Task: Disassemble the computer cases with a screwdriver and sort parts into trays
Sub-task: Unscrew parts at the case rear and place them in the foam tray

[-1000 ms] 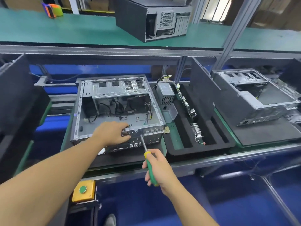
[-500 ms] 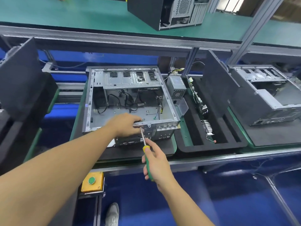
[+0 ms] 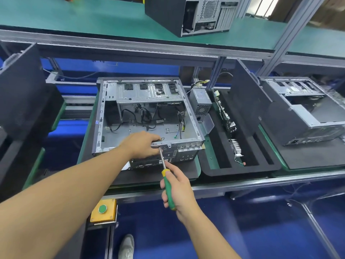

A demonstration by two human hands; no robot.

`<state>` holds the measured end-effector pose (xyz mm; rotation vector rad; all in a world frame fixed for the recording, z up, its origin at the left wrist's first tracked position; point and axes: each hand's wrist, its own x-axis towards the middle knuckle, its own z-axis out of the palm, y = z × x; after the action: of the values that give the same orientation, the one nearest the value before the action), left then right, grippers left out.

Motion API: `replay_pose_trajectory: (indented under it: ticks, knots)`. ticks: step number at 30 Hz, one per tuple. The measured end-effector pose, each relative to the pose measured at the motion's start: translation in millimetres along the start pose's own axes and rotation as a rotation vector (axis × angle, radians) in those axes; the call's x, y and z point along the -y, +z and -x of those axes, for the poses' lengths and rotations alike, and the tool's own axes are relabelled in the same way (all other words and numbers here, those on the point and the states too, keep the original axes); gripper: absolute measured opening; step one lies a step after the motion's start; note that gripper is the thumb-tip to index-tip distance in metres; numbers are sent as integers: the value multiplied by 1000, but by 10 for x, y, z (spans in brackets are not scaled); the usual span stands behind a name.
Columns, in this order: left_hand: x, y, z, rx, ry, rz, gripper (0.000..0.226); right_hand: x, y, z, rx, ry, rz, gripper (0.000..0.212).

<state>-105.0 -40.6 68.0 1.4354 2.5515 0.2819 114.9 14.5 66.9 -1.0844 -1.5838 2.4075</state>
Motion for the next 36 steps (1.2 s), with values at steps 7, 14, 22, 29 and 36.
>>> replay_pose_trajectory:
  ticks: [7, 14, 22, 29, 36]
  knots:
    - [-1, -6, 1, 4, -1, -14, 42, 69, -25, -7, 215, 248, -490, 34]
    - [29, 20, -13, -1, 33, -49, 45, 70, 64, -71, 257, 269, -281, 36]
    - [33, 27, -11, 8, 34, -45, 43, -104, 125, -20, -158, -115, 525, 26]
    - [59, 55, -23, 1, 53, -56, 45, 178, 33, -5, 104, 279, 114, 35]
    - [80, 81, -28, 1, 64, -50, 49, 174, -119, 25, 308, 348, -68, 30]
